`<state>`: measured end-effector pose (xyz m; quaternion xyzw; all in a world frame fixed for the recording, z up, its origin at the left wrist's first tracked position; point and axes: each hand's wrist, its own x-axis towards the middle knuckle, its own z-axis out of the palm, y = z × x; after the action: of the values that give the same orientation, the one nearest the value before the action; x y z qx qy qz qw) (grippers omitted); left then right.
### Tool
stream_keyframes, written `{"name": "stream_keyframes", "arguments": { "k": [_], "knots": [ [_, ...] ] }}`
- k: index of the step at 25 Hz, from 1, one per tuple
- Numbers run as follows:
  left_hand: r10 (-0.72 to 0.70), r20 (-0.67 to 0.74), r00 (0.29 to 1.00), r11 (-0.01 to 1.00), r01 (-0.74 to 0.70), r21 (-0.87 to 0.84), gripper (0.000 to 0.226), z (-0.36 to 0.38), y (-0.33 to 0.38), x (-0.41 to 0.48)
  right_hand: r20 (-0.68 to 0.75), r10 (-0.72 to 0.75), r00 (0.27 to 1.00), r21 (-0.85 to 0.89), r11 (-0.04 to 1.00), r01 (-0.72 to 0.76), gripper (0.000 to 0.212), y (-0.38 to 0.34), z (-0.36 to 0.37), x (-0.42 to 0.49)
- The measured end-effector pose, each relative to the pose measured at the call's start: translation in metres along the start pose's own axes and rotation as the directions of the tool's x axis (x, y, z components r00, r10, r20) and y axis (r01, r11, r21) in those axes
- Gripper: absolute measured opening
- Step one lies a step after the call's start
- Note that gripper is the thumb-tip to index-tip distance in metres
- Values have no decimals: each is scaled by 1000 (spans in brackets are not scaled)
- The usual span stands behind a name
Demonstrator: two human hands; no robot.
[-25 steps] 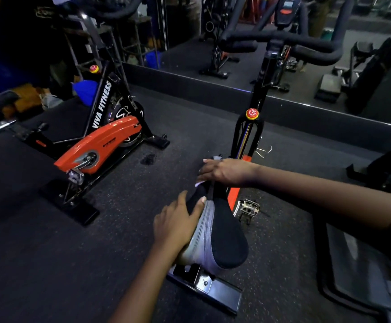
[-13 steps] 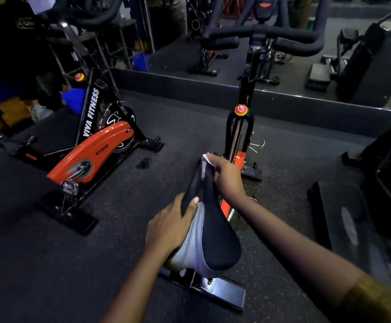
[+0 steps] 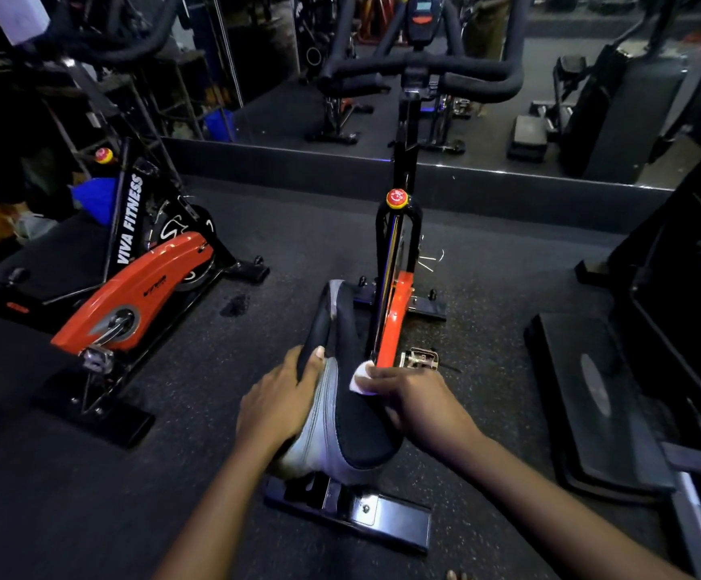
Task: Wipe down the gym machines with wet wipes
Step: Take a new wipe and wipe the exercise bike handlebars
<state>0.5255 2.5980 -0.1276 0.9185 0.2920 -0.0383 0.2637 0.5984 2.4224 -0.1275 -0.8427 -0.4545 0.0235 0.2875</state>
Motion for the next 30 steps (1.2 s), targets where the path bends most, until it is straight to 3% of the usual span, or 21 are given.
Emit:
{"name": "stream_keyframes", "arguments": {
  "k": [4,8,16,20,24,27,30],
  "knots": [
    [-8,-10,1000,1000,8,10,64,-1,0,1,-143,10,990,-88,996,-23,31,2,-20,70],
    [-12,-4,1000,1000,12,8,62,-2,2,0,35,-2,999,-305,952,12,35,6,5,115],
    [6,-5,1000,1000,-6,20,64,-2,1,-1,202,-257,945,-94,955,280,37,6,-1,60],
    [1,-2,1000,1000,-1,10,65,-2,-1,2,-90,-33,995,-82,996,25,38,21,-22,108],
    [8,-11,1000,1000,-8,-2,63,-2,-1,0,20,56,998,-235,971,-50,38,18,2,112],
    [11,-14,1000,1000,-11,-5,62,-3,0,-1,-21,80,997,-197,977,-83,38,9,9,84],
    [-2,-12,1000,1000,2,2,63,-3,0,-1,33,93,995,-196,977,-84,44,-4,9,58]
  ]
}}
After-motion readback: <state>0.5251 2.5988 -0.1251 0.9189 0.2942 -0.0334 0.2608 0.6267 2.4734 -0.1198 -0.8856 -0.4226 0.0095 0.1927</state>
